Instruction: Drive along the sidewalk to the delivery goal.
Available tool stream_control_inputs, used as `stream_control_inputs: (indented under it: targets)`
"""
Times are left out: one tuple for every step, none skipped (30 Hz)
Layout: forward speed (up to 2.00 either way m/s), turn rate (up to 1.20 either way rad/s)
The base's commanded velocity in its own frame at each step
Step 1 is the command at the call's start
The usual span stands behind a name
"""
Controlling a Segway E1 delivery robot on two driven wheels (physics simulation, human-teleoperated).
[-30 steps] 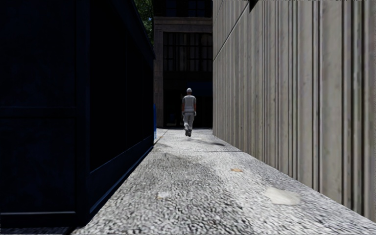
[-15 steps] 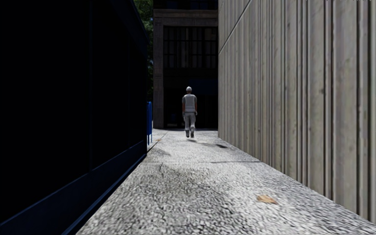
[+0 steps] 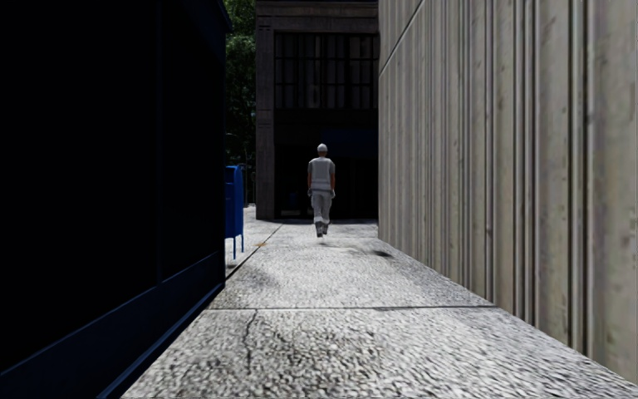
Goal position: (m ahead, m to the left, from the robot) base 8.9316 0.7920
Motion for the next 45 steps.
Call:
stream_control_inputs:
  targets:
    - [2.0,0.0]
    - [2.0,0.0]
    - [2.0,0.0]
    - [2.0,0.0]
    - [2.0,0.0]
    - [2.0,0.0]
    - [2.0,0.0]
    - [2.0,0.0]
    - [2.0,0.0]
    - [2.0,0.0]
    - [2.0,0.0]
    - [2.0,0.0]
    - [2.0,0.0]
    - [2.0,0.0]
    - [2.0,0.0]
    - [2.0,0.0]
    - [2.0,0.0]
    - [2.0,0.0]
    - [2.0,0.0]
    - [2.0,0.0]
    - [2.0,0.0]
    - [2.0,0.0]
    - [2.0,0.0]
    - [2.0,0.0]
    - [2.0,0.0]
    - [2.0,0.0]
    - [2.0,0.0]
    - [2.0,0.0]
    - [2.0,0.0]
    - [2.0,0.0]
    - [2.0,0.0]
    - [2.0,0.0]
    - [2.0,0.0]
    - [2.0,0.03]
    - [2.0,0.08]
    - [2.0,0.14]
    - [2.0,0.17]
    - [2.0,0.17]
    - [2.0,0.21]
    - [2.0,0.25]
    - [2.0,0.28]
    - [2.0,0.3]
    - [2.0,0.3]
    - [2.0,0.31]
    - [2.0,0.31]
